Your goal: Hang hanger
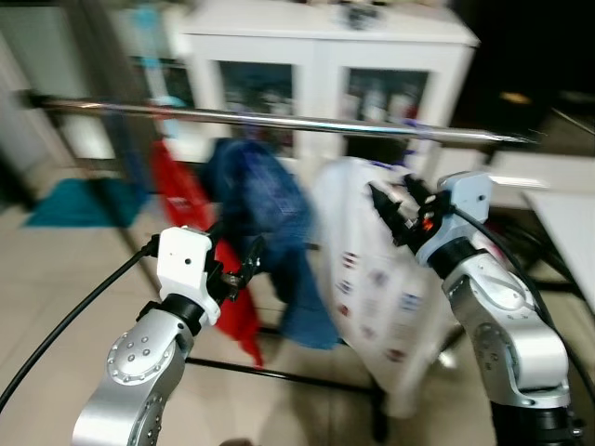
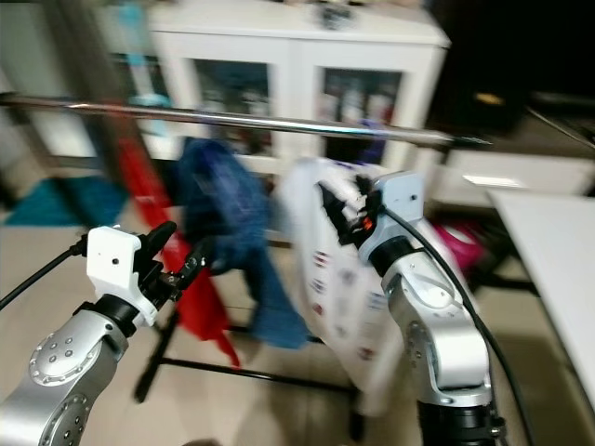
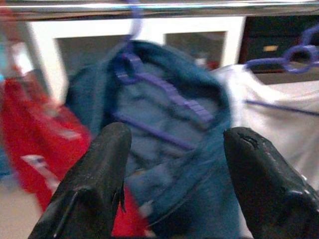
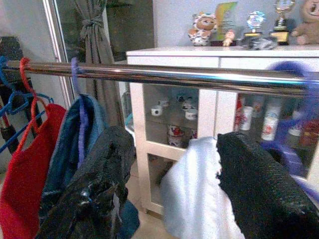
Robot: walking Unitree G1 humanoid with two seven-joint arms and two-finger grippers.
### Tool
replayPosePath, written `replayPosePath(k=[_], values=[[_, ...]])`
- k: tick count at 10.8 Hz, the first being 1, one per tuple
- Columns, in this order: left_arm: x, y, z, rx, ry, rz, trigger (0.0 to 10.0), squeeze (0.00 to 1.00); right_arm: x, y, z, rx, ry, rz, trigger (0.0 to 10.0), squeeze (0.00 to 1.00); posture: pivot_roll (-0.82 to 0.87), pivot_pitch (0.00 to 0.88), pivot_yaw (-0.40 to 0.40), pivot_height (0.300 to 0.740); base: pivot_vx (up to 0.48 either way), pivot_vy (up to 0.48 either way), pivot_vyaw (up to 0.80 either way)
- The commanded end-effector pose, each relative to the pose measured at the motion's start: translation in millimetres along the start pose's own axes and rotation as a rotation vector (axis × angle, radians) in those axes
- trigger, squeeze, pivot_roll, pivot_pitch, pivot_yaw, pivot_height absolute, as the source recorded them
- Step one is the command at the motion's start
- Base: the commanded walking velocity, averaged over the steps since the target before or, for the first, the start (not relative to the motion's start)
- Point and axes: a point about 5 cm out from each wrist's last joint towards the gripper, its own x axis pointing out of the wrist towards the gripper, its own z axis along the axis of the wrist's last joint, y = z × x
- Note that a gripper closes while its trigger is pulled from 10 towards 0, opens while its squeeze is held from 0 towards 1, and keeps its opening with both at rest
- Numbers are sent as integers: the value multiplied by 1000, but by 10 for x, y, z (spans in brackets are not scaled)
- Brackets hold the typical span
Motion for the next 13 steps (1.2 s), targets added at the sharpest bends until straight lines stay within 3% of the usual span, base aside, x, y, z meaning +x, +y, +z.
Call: replayPosePath(k=[1, 2, 6, 10, 13], values=[[1, 30, 17, 24, -3, 12, 10000, 0, 30, 29, -64, 11, 32, -2, 10000, 1000, 17, 0, 37, 740, 0, 480, 0], [34, 41, 24, 37, -4, 10, 10000, 0, 29, -38, -161, 34, 63, -80, 10000, 1000, 11, 0, 47, 740, 0, 480, 0], [97, 57, 1, 21, 14, 39, 10000, 0, -48, 23, -260, 11, 144, -10, 10000, 1000, -6, 0, 55, 740, 0, 470, 0], [74, 119, 69, 37, -27, 91, 10000, 0, 49, 181, -209, -23, 141, 101, 10000, 1000, 27, 0, 33, 740, 0, 0, 600], [57, 175, 81, 43, -24, 103, 10000, 0, 123, 183, -190, -32, 116, 69, 10000, 1000, 36, 0, 28, 740, 286, 0, 533]])
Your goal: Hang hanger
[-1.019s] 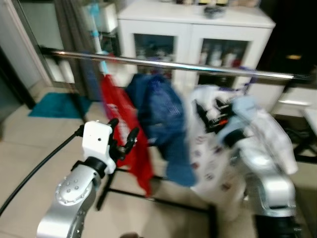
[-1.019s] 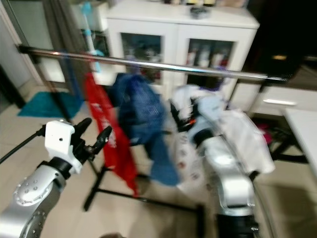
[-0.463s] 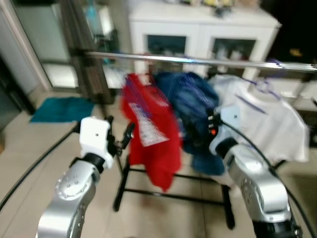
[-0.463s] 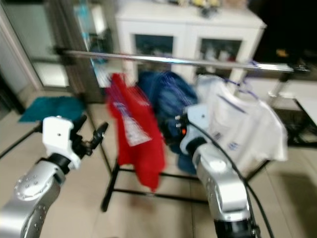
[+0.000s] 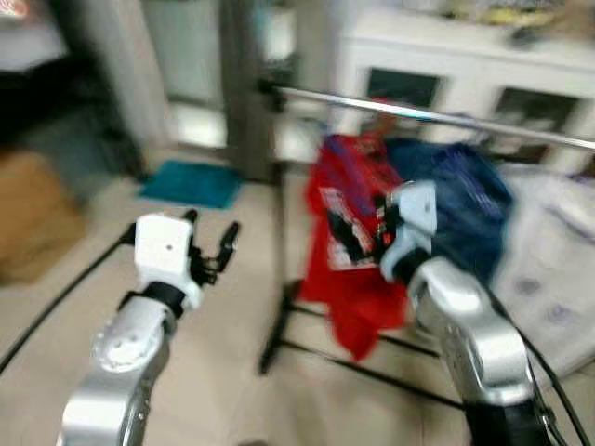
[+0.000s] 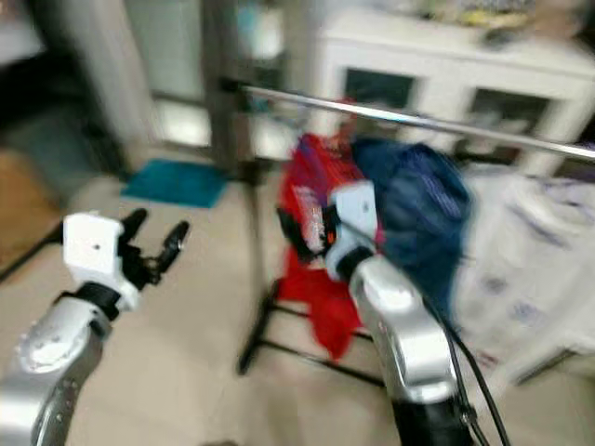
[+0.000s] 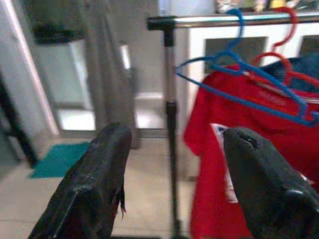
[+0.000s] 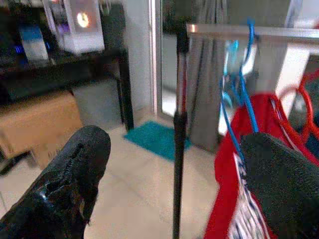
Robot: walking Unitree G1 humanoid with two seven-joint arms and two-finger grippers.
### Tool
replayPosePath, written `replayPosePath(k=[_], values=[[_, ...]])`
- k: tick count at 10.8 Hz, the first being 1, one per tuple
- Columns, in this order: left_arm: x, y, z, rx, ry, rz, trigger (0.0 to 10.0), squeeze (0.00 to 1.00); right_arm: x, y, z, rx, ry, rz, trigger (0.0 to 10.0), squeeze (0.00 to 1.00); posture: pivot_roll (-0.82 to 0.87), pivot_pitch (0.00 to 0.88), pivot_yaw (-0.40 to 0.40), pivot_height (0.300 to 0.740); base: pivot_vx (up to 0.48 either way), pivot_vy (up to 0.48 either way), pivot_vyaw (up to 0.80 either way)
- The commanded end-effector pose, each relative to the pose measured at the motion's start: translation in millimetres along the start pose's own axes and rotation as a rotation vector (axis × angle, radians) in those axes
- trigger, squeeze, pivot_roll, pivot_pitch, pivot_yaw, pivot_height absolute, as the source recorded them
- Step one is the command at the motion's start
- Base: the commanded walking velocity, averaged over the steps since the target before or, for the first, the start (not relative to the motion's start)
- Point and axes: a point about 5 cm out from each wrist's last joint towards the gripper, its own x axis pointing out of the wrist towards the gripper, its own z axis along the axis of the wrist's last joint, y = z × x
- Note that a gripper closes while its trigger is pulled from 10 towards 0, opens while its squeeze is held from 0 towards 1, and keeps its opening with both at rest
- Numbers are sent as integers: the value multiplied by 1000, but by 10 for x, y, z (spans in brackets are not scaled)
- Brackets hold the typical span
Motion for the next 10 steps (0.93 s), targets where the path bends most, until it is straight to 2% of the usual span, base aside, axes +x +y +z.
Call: replayPosePath(k=[1, 2, 3, 5, 7, 9, 10], values=[[17, -43, 3, 3, 3, -22, 10000, 0, -30, -105, -12, -14, 4, -56, 10000, 741, 28, 0, 32, 740, 311, 0, 0], [21, -55, 2, 5, 7, -34, 10000, 0, -39, -144, -1, -26, 0, -75, 10000, 349, 31, 0, 30, 740, 311, 0, 0], [14, -99, -5, 3, 16, -72, 10000, 0, -35, -231, 49, -72, -26, -133, 10000, 0, 35, 0, 27, 740, 319, 0, 0], [21, -107, -14, 1, 18, -83, 10000, 0, -14, -308, 112, -96, -50, -199, 10000, 0, 33, 0, 24, 740, 321, 0, 0], [24, -117, -17, -4, 20, -100, 10000, 0, -13, -393, 126, -79, -49, -248, 10000, 0, 31, 0, 22, 740, 334, 0, 0], [24, -143, -30, -8, 27, -132, 10000, 0, -24, -455, 170, -86, -59, -254, 10000, 0, 27, 0, 23, 740, 336, 0, -800], [24, -176, -43, 4, 37, -164, 10000, 0, -23, -495, 193, -109, -55, -247, 10000, 0, 27, 0, 23, 740, 315, 0, 0]])
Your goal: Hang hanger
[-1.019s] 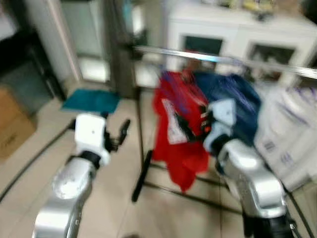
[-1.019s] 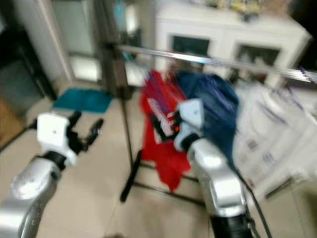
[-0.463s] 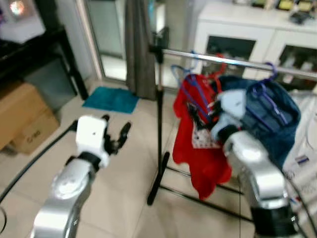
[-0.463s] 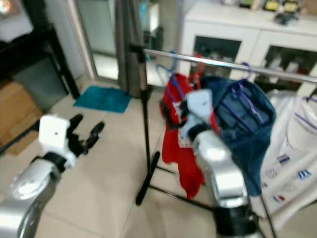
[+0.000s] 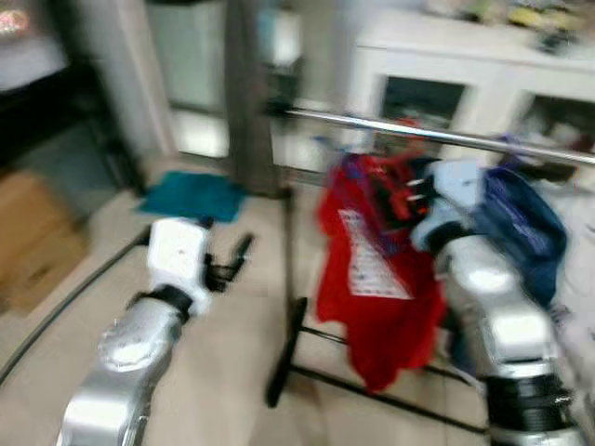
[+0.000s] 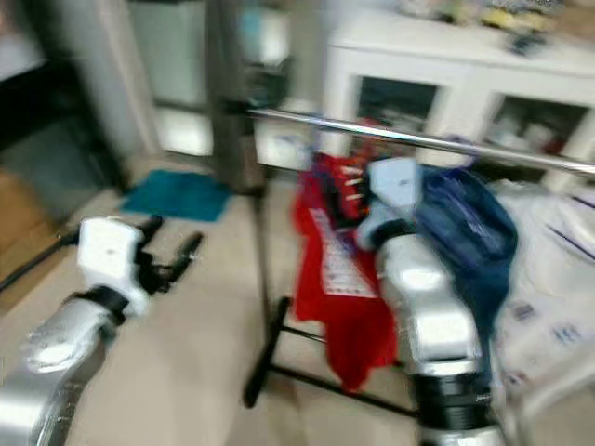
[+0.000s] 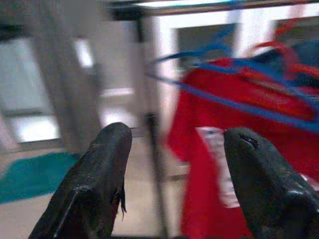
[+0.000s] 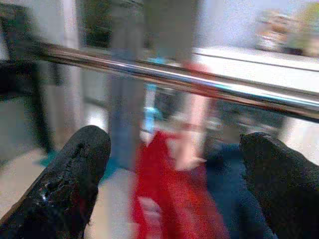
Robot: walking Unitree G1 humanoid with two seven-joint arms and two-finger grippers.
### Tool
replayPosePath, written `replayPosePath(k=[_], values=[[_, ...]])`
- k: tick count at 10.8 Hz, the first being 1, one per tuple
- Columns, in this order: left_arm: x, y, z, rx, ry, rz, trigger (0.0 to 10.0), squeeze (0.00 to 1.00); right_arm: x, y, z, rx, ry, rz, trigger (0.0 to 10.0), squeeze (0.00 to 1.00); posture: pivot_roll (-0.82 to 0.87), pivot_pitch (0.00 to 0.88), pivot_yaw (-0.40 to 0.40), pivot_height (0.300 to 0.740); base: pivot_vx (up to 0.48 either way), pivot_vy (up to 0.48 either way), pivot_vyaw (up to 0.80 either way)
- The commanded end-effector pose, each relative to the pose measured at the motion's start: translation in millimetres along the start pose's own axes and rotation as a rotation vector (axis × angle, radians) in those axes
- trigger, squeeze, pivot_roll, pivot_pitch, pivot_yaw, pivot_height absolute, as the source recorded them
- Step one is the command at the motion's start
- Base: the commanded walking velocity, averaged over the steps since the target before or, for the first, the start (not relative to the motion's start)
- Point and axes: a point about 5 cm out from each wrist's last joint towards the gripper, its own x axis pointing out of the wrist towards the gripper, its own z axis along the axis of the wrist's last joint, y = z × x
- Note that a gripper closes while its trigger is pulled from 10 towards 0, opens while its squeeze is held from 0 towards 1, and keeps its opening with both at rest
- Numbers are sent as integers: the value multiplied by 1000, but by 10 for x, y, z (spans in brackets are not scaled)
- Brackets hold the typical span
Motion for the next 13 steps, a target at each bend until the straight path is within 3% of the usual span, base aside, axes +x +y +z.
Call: replayPosePath(k=[1, 4, 5, 8, 11, 12, 13], values=[[-23, 0, 8, 8, 6, -33, 10000, 0, 41, 12, 30, -4, 4, 25, 10000, 0, 27, 0, 23, 740, 0, 0, 0], [-129, -221, 65, -51, 5, -328, 10000, 0, 102, -87, 58, -68, 92, 163, 10000, 0, 22, 0, 26, 740, 0, 0, 0], [-162, -286, 65, -66, 42, -423, 10000, 0, 174, -158, 40, -57, 122, 142, 10000, 0, 26, 0, 25, 740, 0, 0, 0], [-215, -288, 55, -54, 83, -492, 10000, 0, 389, -310, 121, 49, 178, 115, 10000, 0, 29, 0, 18, 740, 0, 0, 0], [-235, -295, 39, -57, 107, -518, 10000, 0, 579, -460, 77, 15, 278, 133, 10000, 0, 28, 0, 10, 740, 0, 0, 0], [-236, -297, 31, -55, 110, -523, 10000, 0, 611, -475, 50, 26, 307, 171, 9373, 0, 28, 0, 9, 740, 0, 0, 0], [-235, -297, 19, -55, 115, -528, 10000, 0, 651, -511, 12, 28, 325, 170, 6235, 0, 28, 0, 9, 740, 0, 0, 0]])
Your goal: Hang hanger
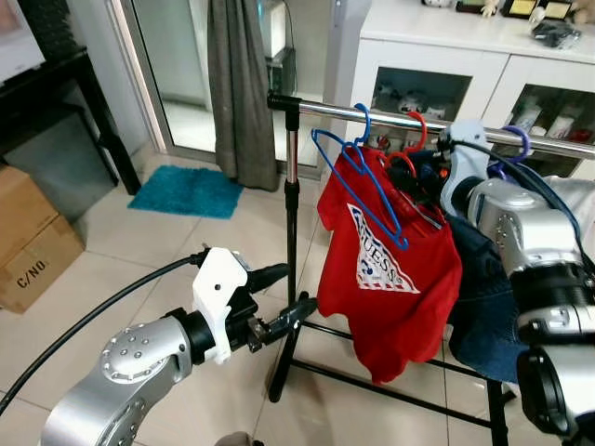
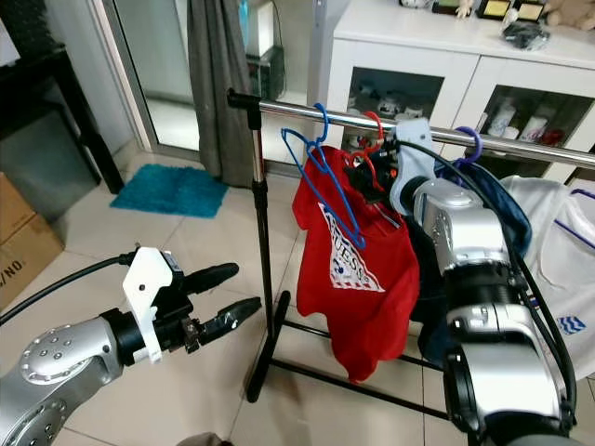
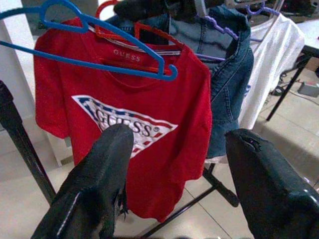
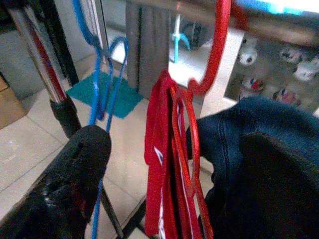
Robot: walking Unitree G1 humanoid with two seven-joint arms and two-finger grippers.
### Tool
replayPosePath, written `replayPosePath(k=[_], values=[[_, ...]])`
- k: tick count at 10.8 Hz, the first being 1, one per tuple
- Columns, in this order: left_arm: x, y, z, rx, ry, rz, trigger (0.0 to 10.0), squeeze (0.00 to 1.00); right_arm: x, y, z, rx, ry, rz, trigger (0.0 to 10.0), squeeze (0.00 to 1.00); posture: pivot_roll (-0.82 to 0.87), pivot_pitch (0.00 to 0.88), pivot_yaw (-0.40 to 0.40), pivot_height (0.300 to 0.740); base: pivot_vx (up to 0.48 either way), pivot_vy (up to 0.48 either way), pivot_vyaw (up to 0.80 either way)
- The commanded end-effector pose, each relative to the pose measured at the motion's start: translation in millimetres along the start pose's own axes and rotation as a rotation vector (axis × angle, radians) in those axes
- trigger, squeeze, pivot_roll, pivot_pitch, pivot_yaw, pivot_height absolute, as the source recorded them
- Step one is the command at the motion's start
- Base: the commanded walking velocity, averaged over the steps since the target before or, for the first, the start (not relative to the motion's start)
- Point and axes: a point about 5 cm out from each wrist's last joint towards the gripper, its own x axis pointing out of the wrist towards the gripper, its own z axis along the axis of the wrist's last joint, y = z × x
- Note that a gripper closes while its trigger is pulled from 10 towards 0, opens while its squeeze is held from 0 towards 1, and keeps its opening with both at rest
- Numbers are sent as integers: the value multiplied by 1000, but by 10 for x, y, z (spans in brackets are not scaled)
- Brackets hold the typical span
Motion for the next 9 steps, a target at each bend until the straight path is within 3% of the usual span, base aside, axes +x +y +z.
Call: replayPosePath(k=[1, 9], values=[[11, -12, -8, 10, 11, -12, 10000, 0, 18, -42, 60, -25, -9, 1, 0, 0, 30, 0, 8, 740, 0, 0, 0], [29, -15, -15, 21, 17, -24, 10000, 0, 98, -113, -50, -43, 42, 33, 0, 0, 29, 0, 1, 740, 0, 0, 0]])
